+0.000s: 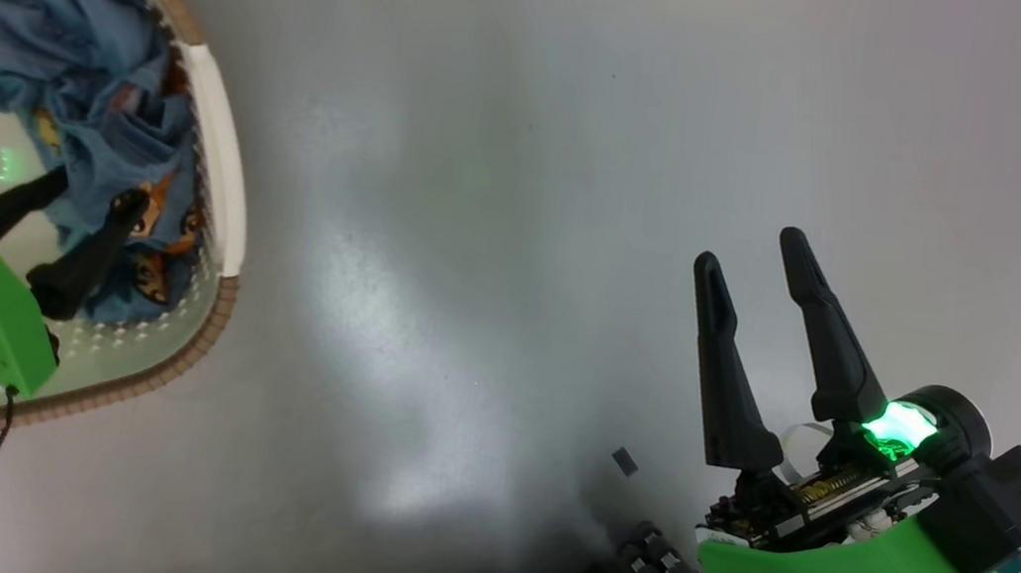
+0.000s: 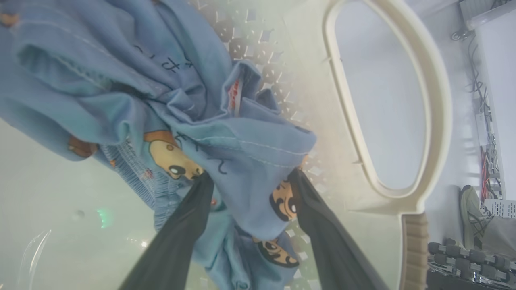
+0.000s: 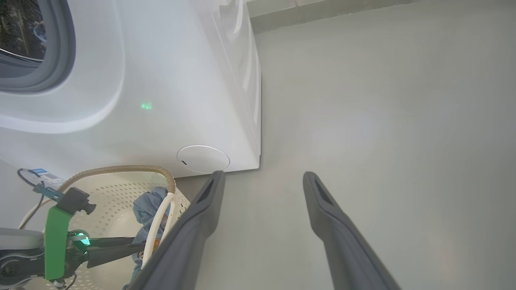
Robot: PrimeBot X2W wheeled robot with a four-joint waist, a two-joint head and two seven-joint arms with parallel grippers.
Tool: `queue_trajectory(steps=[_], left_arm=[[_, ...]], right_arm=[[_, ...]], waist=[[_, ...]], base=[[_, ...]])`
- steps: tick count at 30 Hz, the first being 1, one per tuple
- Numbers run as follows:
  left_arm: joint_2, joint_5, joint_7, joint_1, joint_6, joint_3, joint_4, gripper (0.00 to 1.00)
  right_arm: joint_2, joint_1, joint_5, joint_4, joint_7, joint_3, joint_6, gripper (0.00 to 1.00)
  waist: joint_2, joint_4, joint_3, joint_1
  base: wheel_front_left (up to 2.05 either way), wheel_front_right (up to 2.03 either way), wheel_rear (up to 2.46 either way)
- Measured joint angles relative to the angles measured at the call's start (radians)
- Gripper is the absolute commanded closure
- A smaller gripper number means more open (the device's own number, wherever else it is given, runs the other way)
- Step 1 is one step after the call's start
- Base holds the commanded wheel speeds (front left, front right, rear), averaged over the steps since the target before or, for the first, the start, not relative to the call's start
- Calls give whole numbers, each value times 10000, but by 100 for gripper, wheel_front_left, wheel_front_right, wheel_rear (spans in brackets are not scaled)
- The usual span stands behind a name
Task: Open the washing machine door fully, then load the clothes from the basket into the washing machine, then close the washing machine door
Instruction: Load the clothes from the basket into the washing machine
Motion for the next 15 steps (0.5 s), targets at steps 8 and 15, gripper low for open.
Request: queue_trajectory(steps=[8,15], left_arm=[[52,-407,353,-384,0,-293,173,64],[27,-569,495,-390,0,-453,184,100]], right_arm=[[6,47,10,-48,0,59,0,0],[8,205,8,-102,-2,27,0,0]], waist=[[0,-262,176,0],[0,-243,88,-1]], base=[[0,0,0],[0,0,0]])
